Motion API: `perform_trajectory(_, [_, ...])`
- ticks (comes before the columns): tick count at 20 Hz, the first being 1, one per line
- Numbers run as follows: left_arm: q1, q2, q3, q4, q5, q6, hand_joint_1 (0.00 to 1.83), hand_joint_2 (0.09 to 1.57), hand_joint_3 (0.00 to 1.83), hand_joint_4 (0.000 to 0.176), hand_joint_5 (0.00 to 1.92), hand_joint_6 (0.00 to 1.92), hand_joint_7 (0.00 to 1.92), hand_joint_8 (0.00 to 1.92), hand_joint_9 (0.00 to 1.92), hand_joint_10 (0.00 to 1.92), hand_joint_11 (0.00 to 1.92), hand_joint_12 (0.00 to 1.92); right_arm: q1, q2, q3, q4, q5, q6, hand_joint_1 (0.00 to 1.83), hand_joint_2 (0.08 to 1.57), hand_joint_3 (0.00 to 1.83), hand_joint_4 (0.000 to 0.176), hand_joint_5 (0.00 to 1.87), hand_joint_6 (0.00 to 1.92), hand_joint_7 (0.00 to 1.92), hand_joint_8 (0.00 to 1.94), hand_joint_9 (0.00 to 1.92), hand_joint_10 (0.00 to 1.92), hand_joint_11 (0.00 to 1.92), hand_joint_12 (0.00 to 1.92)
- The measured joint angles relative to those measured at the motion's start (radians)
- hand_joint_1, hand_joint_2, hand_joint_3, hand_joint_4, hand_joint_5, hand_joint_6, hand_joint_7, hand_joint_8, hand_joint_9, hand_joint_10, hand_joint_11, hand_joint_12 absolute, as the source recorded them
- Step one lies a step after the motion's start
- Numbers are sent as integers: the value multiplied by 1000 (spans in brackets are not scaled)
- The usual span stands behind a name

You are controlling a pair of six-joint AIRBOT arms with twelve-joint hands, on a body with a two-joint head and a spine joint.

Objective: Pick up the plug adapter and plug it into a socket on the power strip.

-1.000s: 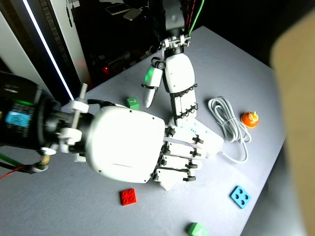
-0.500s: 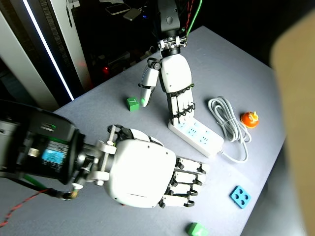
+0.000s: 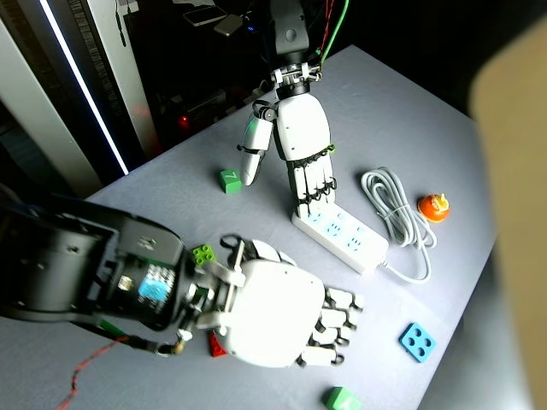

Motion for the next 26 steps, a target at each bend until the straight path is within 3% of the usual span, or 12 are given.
perform_trajectory(2, [4,0,0,6,1,0,0,1210,0,0,14,3,0,0,0,0,0,0,-13,-26,29,-7,-14,0,1077,1204,0,0,228,7,234,1,230,2,0,729])
perform_trajectory(3, [4,0,0,6,1,1,0,1215,0,0,15,3,0,0,0,0,0,0,-18,-35,39,-7,-16,0,1102,1191,0,0,376,38,253,1,240,3,0,716])
perform_trajectory(6, [5,0,0,6,0,1,0,1222,0,0,24,5,29,11,1,0,0,0,-27,-70,85,-6,-15,0,1055,1246,9,0,246,0,229,0,223,0,0,656])
perform_trajectory(9, [7,2,-4,7,-2,1,0,1222,0,0,23,4,37,11,9,3,0,0,-38,-97,119,-6,-14,0,1072,1237,4,0,231,5,216,2,199,2,0,587])
perform_trajectory(11, [11,6,-5,9,4,0,0,1219,0,0,27,5,49,14,19,7,0,0,-43,-118,140,-7,-16,0,1060,1231,0,0,263,8,230,4,202,4,0,617])
perform_trajectory(12, [13,7,-5,10,6,0,0,1216,0,0,42,9,64,16,34,11,10,4,-43,-127,148,-7,-16,0,1094,1217,0,0,403,35,275,10,246,13,0,686])
perform_trajectory(14, [13,8,-5,10,10,6,0,1220,0,0,36,5,55,10,24,5,5,3,-42,-143,165,-6,-14,0,1080,1204,0,0,293,1,279,3,270,11,0,786])
perform_trajectory(19, [16,9,-5,11,13,9,0,1220,0,0,57,7,82,11,51,10,18,11,-43,-173,191,-7,-14,0,1046,1221,3,0,204,0,221,1,214,0,0,724])
perform_trajectory(26, [16,14,-6,10,16,16,0,1224,2,0,42,0,59,0,26,0,0,0,-57,-177,192,-6,-10,0,1025,1248,8,0,256,17,227,5,218,1,0,722])
